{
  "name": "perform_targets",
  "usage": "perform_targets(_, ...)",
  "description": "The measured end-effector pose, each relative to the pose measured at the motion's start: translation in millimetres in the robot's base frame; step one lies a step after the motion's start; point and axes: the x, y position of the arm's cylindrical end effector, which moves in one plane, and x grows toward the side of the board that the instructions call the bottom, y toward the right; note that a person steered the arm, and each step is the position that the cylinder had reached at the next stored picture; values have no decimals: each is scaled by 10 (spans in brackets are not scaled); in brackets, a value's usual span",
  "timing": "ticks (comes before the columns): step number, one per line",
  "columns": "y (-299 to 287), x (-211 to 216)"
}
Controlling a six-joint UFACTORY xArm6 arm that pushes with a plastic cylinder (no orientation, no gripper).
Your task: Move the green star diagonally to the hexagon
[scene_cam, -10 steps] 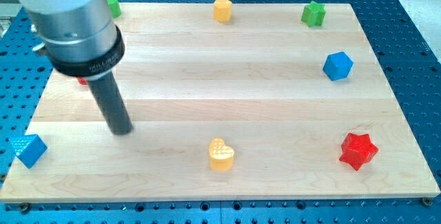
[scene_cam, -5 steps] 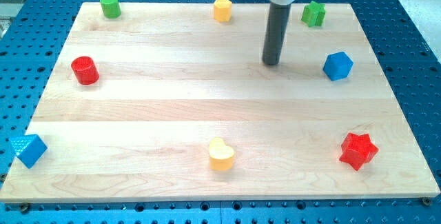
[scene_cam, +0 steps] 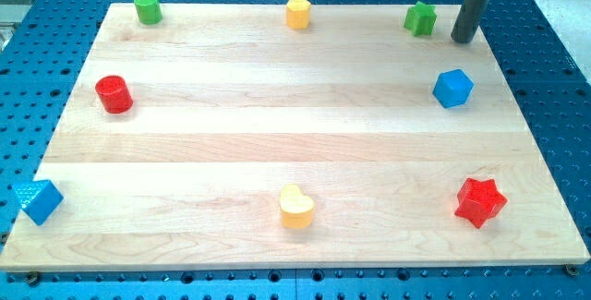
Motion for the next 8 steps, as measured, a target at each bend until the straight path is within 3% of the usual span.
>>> perform_targets(2, -87, -491)
perform_targets(4, -1070, -71)
perform_targets(5, -731, -218)
perform_targets(6, -620, 96)
perform_targets(8, -1165, 149)
